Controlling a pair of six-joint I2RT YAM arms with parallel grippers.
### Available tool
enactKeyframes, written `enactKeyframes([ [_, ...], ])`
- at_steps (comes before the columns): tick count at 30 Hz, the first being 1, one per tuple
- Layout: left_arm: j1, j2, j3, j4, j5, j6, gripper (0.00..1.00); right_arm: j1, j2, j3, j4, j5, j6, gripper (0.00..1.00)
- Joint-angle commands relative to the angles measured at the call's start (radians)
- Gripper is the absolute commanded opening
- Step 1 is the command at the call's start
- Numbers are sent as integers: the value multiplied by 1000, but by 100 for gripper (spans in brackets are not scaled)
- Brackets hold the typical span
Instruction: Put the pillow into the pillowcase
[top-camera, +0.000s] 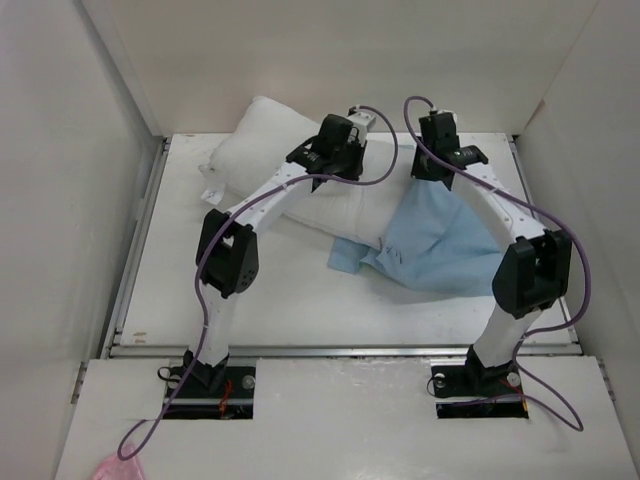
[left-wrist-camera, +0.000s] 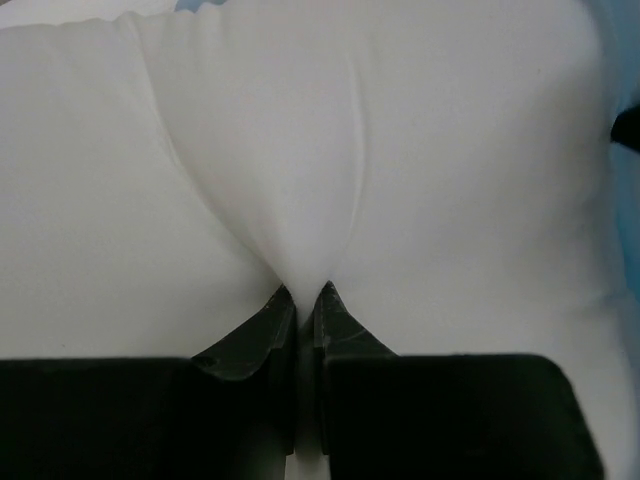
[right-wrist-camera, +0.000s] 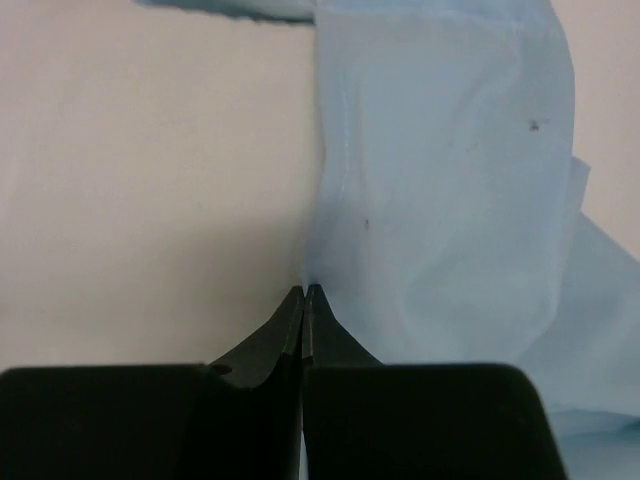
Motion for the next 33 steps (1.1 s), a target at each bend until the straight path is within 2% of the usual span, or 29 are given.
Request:
enactKeyframes([
  [1, -32, -88, -2, -62, 65, 8, 0, -5, 0, 116, 29, -28, -55, 0],
  [8, -69, -194, -34, -62, 76, 31, 0, 95, 10, 303, 64, -123, -164, 0],
  [14, -101, -326, -130, 24, 95, -7, 0, 181, 98, 400, 64, -342, -200, 0],
  [15, -101, -372, -175, 71, 10, -36, 0, 223, 140, 411, 40, -408, -209, 0],
  [20, -101, -381, -186, 87, -128, -100, 0, 271, 139, 336, 26, -537, -249, 0],
  [22, -77, -381, -186, 102, -152, -151, 0, 281, 108, 253, 38, -613, -249, 0],
  [25, -55, -390, -206, 102, -206, -180, 0, 268, 40, 169, 24, -614, -229, 0],
  [27, -55, -415, -273, 111, -267, -190, 0, 255, -22, 126, -14, -591, -229, 8],
  [31, -55, -534, -472, 188, -252, -153, 0, 213, -164, -6, -36, -578, -229, 55],
  [32, -55, -551, -515, 235, -252, -153, 0, 193, -191, -20, -46, -565, -229, 76],
  [33, -55, -565, -590, 260, -220, -153, 0, 193, -238, -20, -57, -551, -229, 81],
])
